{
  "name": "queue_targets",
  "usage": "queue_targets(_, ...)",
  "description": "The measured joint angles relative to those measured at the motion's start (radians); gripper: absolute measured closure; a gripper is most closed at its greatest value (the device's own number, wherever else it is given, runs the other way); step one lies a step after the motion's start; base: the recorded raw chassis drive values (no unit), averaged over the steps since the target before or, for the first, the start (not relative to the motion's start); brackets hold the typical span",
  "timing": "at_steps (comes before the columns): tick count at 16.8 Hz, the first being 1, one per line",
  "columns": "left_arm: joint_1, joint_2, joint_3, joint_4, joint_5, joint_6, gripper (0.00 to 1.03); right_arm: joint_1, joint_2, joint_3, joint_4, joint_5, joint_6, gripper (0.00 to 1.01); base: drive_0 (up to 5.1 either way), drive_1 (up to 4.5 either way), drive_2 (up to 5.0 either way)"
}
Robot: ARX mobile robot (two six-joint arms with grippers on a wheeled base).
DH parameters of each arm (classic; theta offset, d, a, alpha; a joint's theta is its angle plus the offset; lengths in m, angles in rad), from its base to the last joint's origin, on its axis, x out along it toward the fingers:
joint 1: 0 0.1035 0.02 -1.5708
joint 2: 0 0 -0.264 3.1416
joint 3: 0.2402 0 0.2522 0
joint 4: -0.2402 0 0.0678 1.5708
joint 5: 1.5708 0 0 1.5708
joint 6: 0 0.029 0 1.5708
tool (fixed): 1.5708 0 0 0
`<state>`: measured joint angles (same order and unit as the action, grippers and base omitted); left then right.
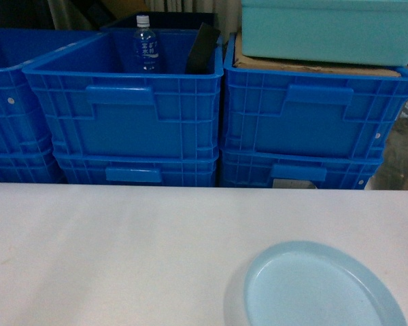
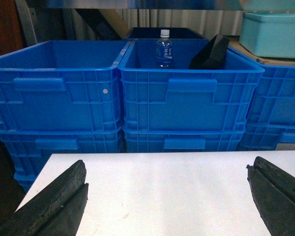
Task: Place blue tray on left shelf second layer neatly
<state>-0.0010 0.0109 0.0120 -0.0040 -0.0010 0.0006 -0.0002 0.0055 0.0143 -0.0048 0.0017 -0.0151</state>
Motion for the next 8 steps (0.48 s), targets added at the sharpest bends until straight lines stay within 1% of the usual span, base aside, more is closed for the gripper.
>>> queue_targets(3, 0.0, 0.0, 0.0, 0.0, 0.0, 0.0, 0.05, 0.0, 0.0, 0.0, 0.0, 0.0, 0.0, 0.03, 0.0, 0.0, 0.0)
queue_targets(4, 0.0, 0.0, 0.0, 0.0, 0.0, 0.0, 0.05, -0.005, 0.011, 0.001, 0.002, -0.016, 0.011, 0.03, 0.0, 0.0, 0.0)
queue_targets(5, 0.0, 0.0, 0.0, 0.0, 0.0, 0.0, 0.05, -0.032, 0.166, 0.01, 0.1, -0.118, 0.055, 0.03, 0.0, 0.0, 0.0)
queue_targets(6, 0.0, 0.0, 0.0, 0.0, 0.0, 0.0, 0.05, -0.048, 0.324, 0.038, 0.185, -0.193, 0.09, 0.03, 0.0, 0.0, 0.0)
queue_targets(7, 0.0, 0.0, 0.0, 0.0, 0.0, 0.0, 0.05, -0.068, 0.522, 0.105, 0.266, -0.284, 0.124, 0.03, 0.0, 0.0, 0.0)
queue_targets(8, 0.0, 0.0, 0.0, 0.0, 0.0, 0.0, 0.05, -0.097, 0.699, 0.196, 0.283, -0.35, 0.147, 0.03, 0.0, 0.0, 0.0)
